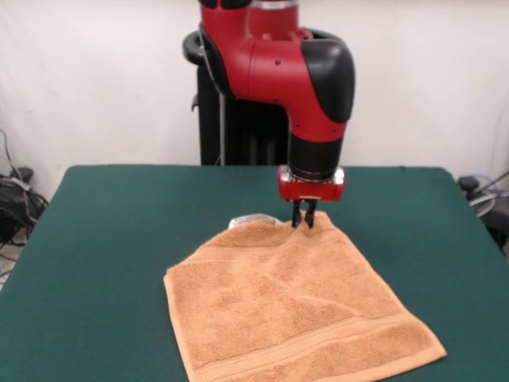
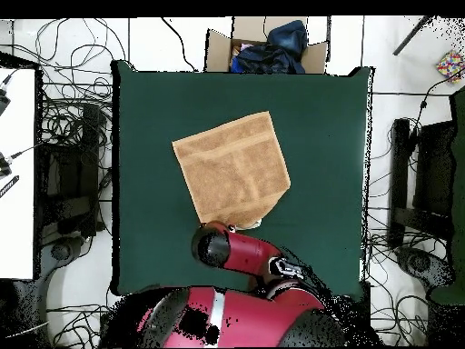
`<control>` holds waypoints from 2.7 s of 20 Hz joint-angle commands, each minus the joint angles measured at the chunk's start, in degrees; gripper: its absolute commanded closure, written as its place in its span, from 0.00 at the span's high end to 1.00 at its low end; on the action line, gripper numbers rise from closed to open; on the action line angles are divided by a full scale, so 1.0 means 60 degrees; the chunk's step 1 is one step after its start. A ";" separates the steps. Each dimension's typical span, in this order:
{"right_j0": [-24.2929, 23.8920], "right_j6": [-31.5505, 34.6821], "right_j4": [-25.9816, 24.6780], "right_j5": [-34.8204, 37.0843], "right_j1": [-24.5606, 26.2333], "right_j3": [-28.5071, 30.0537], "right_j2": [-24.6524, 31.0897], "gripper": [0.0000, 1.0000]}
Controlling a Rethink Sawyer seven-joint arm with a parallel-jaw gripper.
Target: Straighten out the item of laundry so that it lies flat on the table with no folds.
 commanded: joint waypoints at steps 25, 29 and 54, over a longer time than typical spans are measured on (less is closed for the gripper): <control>0.0515 0.4125 0.1780 -0.2268 0.1849 0.0516 0.3262 0.00; 0.1004 0.4069 0.2059 -0.2409 0.1537 0.0538 0.2831 0.00; 0.0788 0.4450 0.1957 -0.2753 0.2048 0.0226 0.3884 0.00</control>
